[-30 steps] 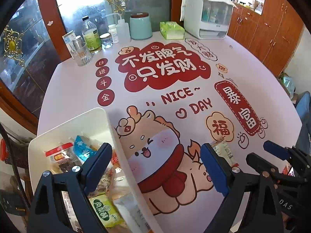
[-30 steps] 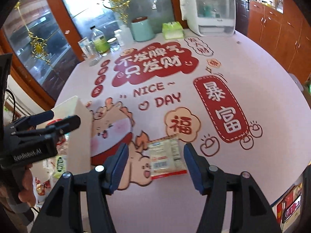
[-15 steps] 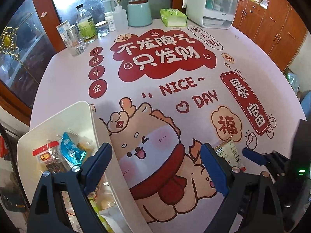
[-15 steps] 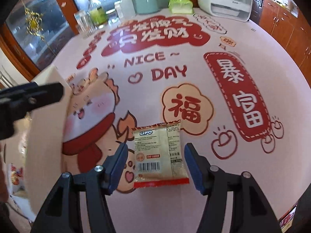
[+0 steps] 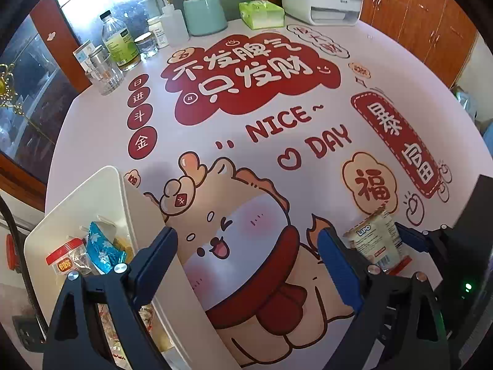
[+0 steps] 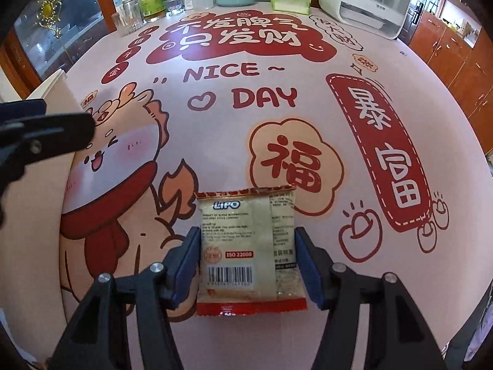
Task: Organize snacks
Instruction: 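Grasp the cream LIPO biscuit packet with the right tool, then carry the LIPO packet over the white tray and open the right tool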
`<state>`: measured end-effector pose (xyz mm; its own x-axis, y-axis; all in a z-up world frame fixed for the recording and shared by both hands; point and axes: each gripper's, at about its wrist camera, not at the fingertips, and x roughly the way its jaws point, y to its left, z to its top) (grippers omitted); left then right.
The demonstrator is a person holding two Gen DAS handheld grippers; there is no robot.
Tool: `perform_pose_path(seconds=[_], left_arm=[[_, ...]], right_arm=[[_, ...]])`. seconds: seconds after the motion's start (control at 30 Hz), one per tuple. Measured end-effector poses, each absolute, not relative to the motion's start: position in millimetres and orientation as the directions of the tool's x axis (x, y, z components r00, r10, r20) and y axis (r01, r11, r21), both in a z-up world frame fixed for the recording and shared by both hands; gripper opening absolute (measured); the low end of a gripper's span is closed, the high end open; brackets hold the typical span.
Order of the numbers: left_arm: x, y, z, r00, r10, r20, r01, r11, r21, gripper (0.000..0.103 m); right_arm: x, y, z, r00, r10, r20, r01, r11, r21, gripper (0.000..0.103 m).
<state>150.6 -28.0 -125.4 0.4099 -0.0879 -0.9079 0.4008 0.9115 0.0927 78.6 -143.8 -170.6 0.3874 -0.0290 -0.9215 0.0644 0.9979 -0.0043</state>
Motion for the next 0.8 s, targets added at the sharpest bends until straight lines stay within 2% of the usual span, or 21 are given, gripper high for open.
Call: perform_pose_path(seconds=[0.1, 0.47, 0.8], left_arm=[[150.3, -29.9, -126.7, 0.402, -0.086, -0.912, 0.402, 0.911, 0.091, 0.091], [137.2, -20.2, -110.1, 0.421, -0.099, -0.902, 0.397, 0.914, 0.085, 0.091], [111.6, 17.8, -75.6, 0.46, -0.133, -0.878, 0.377, 0.925, 0.057, 0.091]], right_arm=[[75.6, -142.9, -168.6, 0.396, -0.034, -0.918, 0.053, 0.998, -0.014, 0.046], [60.1, -143.8, -158.6, 0.374, -0.029, -0.927, 0.062, 0.998, -0.007, 0.046], [50.7, -118.4, -104.2, 0.467, 0.009, -0.884, 0.049, 0.998, 0.036, 0.046]])
